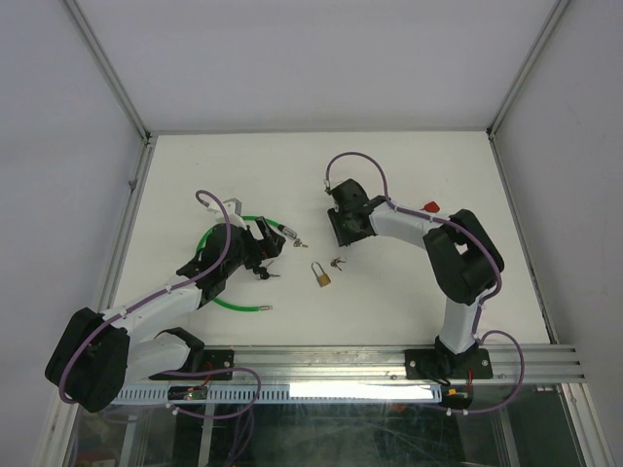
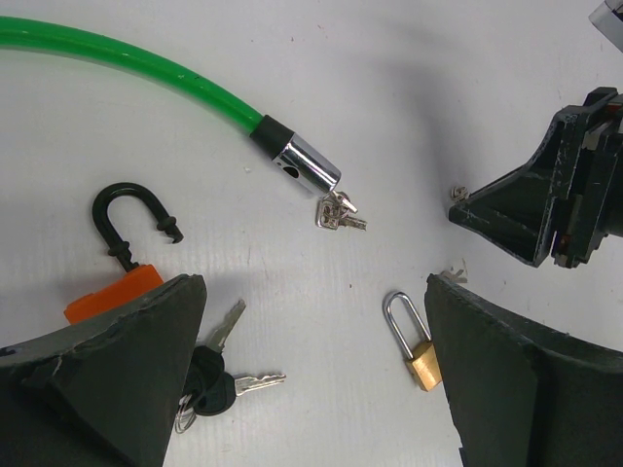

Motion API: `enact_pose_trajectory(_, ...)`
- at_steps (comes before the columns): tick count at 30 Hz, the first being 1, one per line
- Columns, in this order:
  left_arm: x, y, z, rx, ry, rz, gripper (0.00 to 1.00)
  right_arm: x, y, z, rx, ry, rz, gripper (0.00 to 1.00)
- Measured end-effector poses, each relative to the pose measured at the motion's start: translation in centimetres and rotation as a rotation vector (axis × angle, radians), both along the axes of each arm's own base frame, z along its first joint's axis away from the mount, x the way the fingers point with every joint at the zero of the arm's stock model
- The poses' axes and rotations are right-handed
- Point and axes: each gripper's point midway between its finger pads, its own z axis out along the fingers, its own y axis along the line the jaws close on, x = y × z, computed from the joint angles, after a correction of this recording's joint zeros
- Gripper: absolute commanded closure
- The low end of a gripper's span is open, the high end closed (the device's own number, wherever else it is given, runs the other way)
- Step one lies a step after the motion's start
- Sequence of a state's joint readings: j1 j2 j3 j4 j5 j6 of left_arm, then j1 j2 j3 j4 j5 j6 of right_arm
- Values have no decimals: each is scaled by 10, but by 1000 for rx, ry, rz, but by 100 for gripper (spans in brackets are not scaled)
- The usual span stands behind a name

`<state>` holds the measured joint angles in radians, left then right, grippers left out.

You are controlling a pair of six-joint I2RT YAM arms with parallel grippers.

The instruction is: Unlock with the key

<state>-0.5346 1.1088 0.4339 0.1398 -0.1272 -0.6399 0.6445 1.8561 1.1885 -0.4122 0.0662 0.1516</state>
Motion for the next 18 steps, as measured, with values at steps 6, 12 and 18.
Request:
enact_pose_trajectory(6, 0, -1, 0, -2, 1, -4, 1, 2, -4, -1, -22, -11, -12, 76)
enact_pose_trajectory(12, -1, -1, 0, -3, 1, -5, 1, 7, -7, -1, -44, -26, -18, 92)
enact_pose_trajectory(18, -1, -1, 0, -3, 1, -6, 1, 7, -7, 1, -47, -26, -9, 100)
